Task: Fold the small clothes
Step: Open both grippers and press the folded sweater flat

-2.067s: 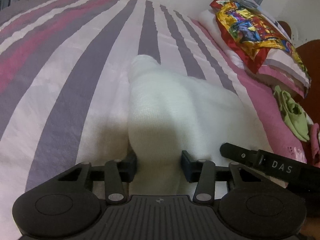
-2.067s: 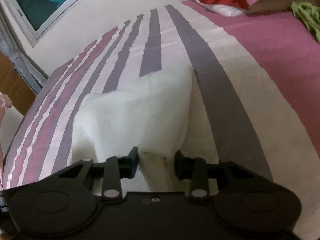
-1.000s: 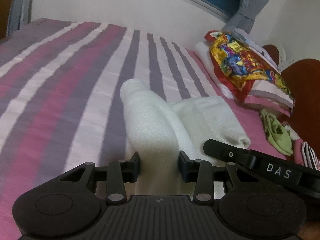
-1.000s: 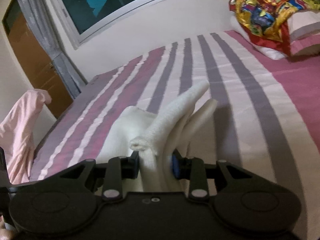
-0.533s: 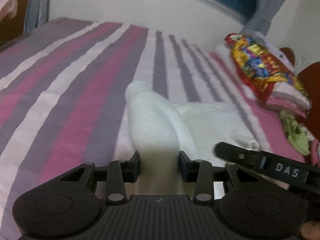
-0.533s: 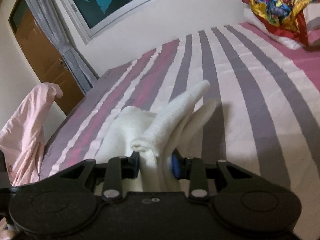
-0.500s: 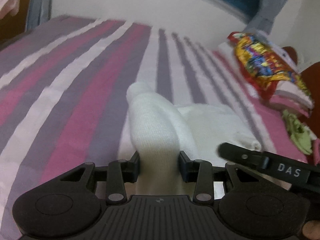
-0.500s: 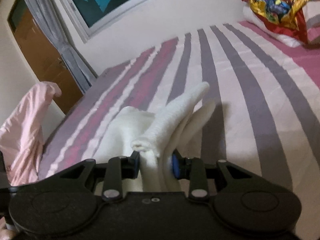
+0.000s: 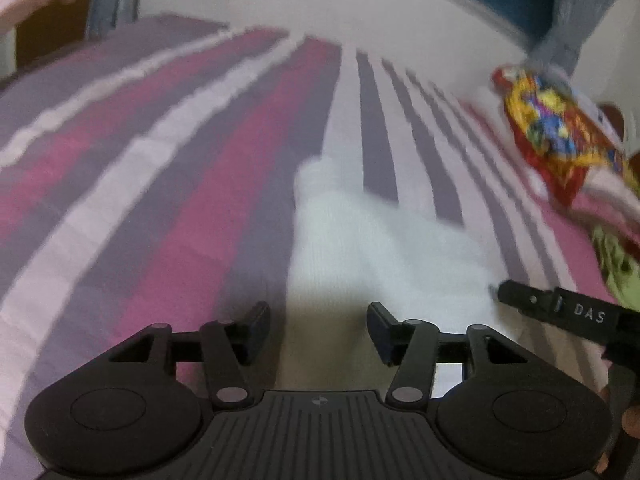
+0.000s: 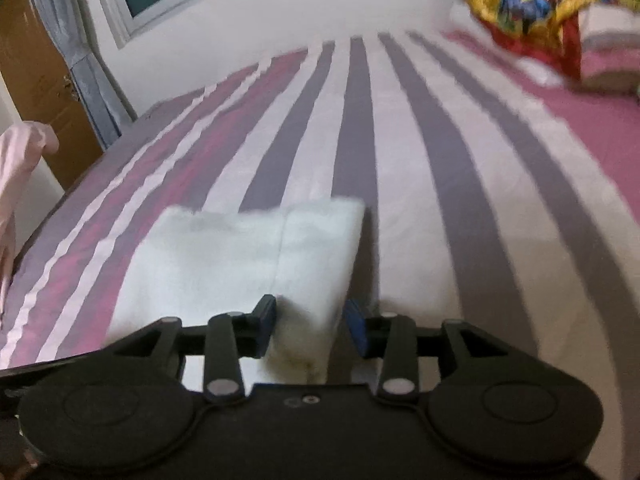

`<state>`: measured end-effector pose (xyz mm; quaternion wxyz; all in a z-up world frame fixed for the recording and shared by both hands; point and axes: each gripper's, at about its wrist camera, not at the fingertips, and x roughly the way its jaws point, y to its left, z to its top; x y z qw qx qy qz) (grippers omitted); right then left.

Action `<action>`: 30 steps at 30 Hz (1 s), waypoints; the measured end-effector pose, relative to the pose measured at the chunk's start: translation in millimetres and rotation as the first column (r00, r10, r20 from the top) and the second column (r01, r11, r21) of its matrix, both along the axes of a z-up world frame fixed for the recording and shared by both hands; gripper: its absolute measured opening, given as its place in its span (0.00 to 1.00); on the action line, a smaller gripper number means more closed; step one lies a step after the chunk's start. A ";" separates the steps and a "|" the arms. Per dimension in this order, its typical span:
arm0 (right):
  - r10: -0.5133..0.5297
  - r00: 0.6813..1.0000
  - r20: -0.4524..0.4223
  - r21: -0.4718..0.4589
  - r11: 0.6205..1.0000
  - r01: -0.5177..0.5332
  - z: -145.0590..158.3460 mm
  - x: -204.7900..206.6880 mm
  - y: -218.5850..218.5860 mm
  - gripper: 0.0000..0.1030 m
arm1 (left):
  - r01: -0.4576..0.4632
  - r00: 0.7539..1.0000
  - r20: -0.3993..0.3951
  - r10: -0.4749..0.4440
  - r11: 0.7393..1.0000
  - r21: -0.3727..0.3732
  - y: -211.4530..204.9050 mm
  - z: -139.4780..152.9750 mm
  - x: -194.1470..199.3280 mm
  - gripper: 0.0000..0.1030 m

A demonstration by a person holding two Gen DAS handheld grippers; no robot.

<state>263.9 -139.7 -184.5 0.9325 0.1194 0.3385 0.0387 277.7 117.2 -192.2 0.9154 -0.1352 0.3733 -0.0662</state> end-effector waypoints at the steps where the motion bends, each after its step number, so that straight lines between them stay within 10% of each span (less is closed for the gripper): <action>1: -0.009 1.000 0.016 0.008 1.000 0.009 4.8 -1.8 -2.1 0.39 | -0.004 1.000 0.015 0.004 1.000 -0.008 1.8 5.6 1.2 0.52; 20: 0.076 0.992 -0.097 -0.069 0.994 -0.083 -17.4 64.5 28.2 0.36 | -0.036 0.998 -0.046 0.036 0.999 0.005 -29.9 -11.6 66.8 0.51; 30: 0.179 0.984 -0.019 -0.077 0.981 -0.180 14.4 -41.0 32.7 0.36 | -0.010 1.000 -0.024 0.010 1.000 -0.018 -19.7 -4.4 -21.4 0.52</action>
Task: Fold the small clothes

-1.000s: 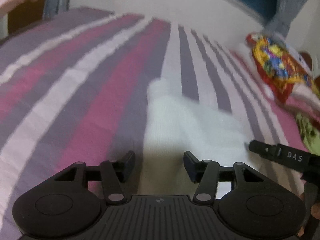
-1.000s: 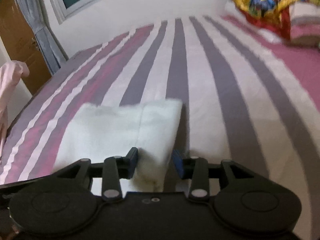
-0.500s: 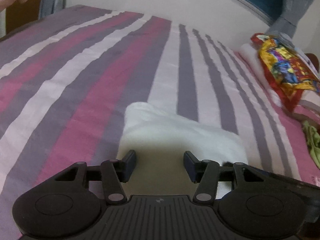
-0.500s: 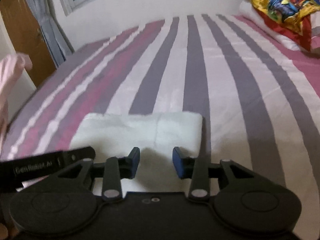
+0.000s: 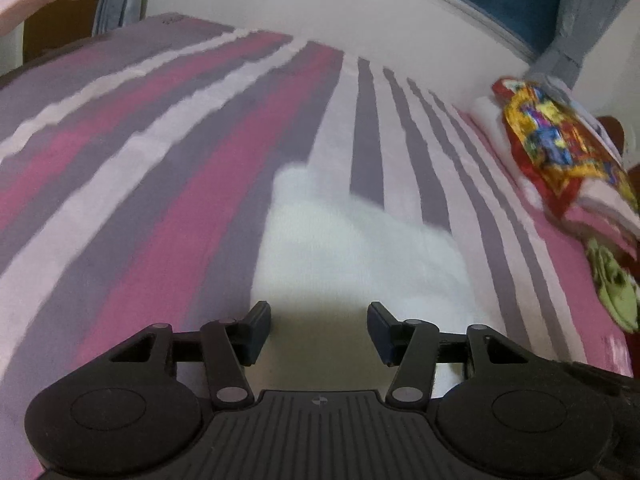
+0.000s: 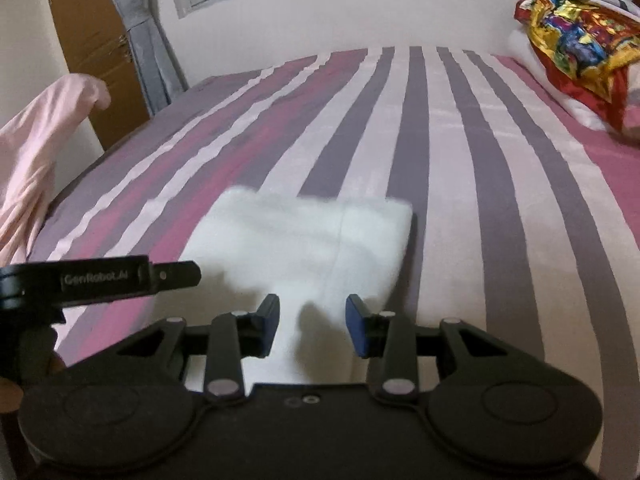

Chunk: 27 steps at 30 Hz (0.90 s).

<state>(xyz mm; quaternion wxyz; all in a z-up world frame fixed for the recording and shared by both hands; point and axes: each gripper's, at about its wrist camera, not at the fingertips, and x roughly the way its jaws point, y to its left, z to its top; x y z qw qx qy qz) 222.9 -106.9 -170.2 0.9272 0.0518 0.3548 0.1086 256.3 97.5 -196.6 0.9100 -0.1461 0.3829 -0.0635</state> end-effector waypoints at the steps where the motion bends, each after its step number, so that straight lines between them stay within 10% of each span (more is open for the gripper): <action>1: 0.006 1.000 -0.008 0.006 1.000 -0.005 -2.5 -10.6 0.7 0.36 | 0.007 1.000 0.000 -0.007 1.000 0.013 -3.0 -2.7 -10.3 0.52; 11: -0.031 0.993 -0.113 -0.102 0.995 0.019 -38.4 -55.2 12.5 0.36 | 0.003 0.997 -0.073 0.006 0.992 0.122 -12.9 -13.2 -44.7 0.52; 19: -0.056 0.998 -0.029 -0.023 0.998 0.056 3.6 -88.1 -1.3 0.43 | 0.014 0.999 -0.038 -0.008 0.987 0.163 -20.3 22.5 -79.1 0.52; 23: -0.056 0.998 -0.020 0.010 0.998 0.056 15.2 -105.8 -7.4 0.54 | 0.023 1.000 0.004 -0.025 0.977 0.211 -28.8 42.4 -101.0 0.89; 27: -0.069 0.998 0.008 0.017 0.997 0.069 26.6 -125.3 -10.9 0.63 | 0.048 0.996 0.060 -0.065 0.966 0.254 -34.6 66.2 -124.7 0.89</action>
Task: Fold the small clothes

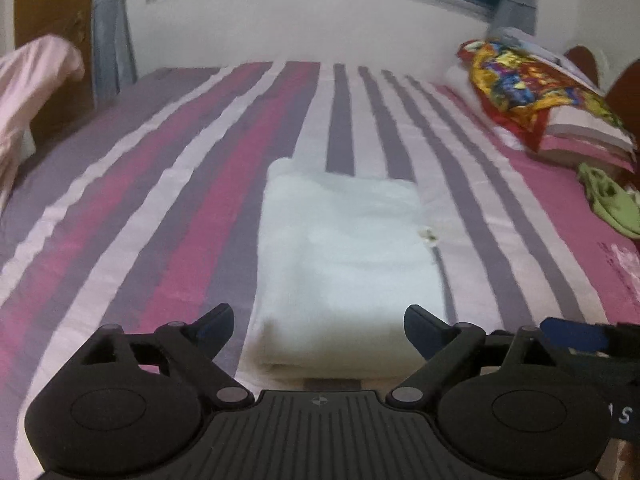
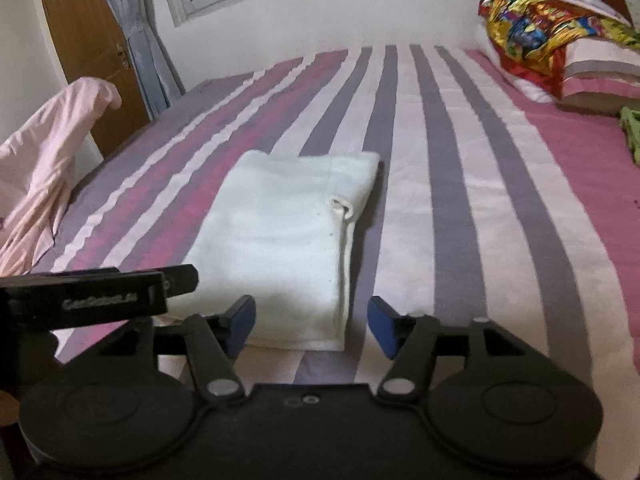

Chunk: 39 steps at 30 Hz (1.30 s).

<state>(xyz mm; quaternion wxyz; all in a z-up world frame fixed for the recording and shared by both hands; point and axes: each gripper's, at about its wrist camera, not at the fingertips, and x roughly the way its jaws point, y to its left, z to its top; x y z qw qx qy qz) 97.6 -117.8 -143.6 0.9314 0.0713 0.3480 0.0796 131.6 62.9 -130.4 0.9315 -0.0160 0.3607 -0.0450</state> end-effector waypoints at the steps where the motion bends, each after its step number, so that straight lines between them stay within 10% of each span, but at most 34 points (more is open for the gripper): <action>1: -0.005 1.000 0.008 0.005 1.000 0.005 3.7 -5.5 -2.2 0.63 | 0.002 1.000 -0.002 -0.002 1.000 -0.003 0.5 4.8 -3.3 0.89; 17: -0.012 0.999 0.034 0.073 0.997 0.010 36.6 -70.7 -11.8 0.90 | -0.043 0.998 0.049 0.036 0.988 0.149 -15.3 64.0 -75.1 1.00; 23: 0.000 0.998 0.068 0.093 0.996 -0.006 53.9 -100.5 -14.3 0.97 | -0.087 0.991 0.104 0.082 0.995 0.041 -4.3 93.6 -108.5 1.00; 39: -0.122 0.967 0.222 0.032 0.993 0.118 87.8 -166.6 -25.5 1.00 | -0.098 0.994 0.063 0.093 0.993 0.073 -17.8 105.0 -146.6 1.00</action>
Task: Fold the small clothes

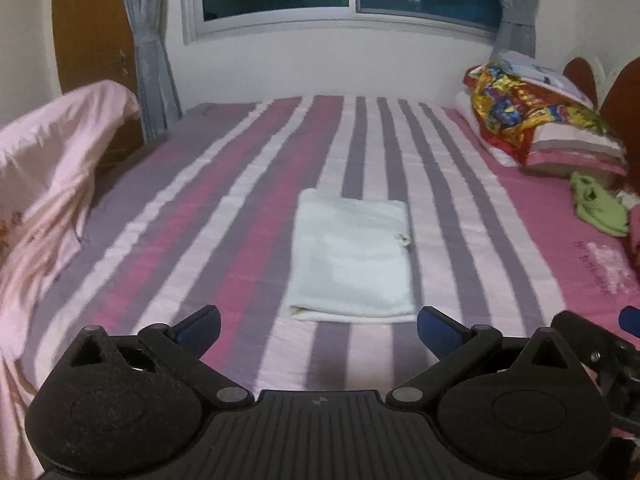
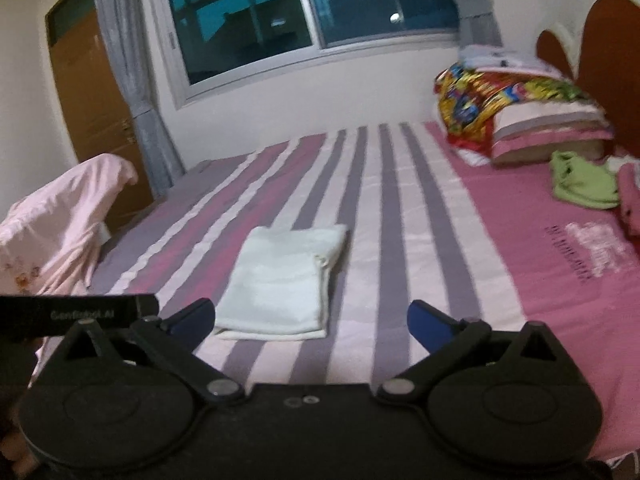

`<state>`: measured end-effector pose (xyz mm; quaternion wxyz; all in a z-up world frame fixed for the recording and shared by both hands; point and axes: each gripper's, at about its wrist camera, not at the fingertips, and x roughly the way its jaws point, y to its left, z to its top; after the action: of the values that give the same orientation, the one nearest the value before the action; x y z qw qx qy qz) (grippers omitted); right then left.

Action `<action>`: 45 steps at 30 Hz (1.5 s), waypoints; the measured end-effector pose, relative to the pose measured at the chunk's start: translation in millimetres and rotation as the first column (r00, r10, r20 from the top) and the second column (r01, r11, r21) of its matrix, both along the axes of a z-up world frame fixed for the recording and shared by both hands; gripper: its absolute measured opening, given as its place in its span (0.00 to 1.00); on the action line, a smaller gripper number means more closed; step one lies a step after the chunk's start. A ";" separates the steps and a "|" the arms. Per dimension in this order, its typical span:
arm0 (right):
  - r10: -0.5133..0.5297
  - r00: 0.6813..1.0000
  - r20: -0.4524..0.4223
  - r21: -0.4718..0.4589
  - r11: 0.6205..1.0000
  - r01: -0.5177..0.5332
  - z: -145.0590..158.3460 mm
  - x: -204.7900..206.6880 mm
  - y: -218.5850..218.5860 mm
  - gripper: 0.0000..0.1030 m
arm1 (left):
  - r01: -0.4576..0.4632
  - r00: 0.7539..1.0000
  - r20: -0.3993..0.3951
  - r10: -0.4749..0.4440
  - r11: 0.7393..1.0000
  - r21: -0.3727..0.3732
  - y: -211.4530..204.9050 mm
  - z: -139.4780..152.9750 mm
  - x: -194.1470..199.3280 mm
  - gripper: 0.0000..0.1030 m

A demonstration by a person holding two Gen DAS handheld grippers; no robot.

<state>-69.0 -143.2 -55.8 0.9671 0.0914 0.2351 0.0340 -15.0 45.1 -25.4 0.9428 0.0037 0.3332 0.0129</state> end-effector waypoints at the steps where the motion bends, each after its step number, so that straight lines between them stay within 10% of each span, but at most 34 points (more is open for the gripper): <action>1: -0.016 1.000 0.010 -0.010 1.000 0.016 1.8 -2.4 -0.4 1.00 | 0.002 1.000 0.001 -0.002 1.000 -0.011 -0.2 0.3 -1.4 1.00; 45: -0.050 0.999 -0.003 -0.012 0.999 0.050 -8.6 15.5 4.9 0.99 | -0.006 0.999 -0.040 0.005 1.000 -0.020 6.9 -22.9 20.3 1.00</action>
<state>-53.5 -138.3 -64.4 0.9677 0.0913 0.2346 0.0083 5.3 52.0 -48.2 0.9359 -0.0064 0.3520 0.0123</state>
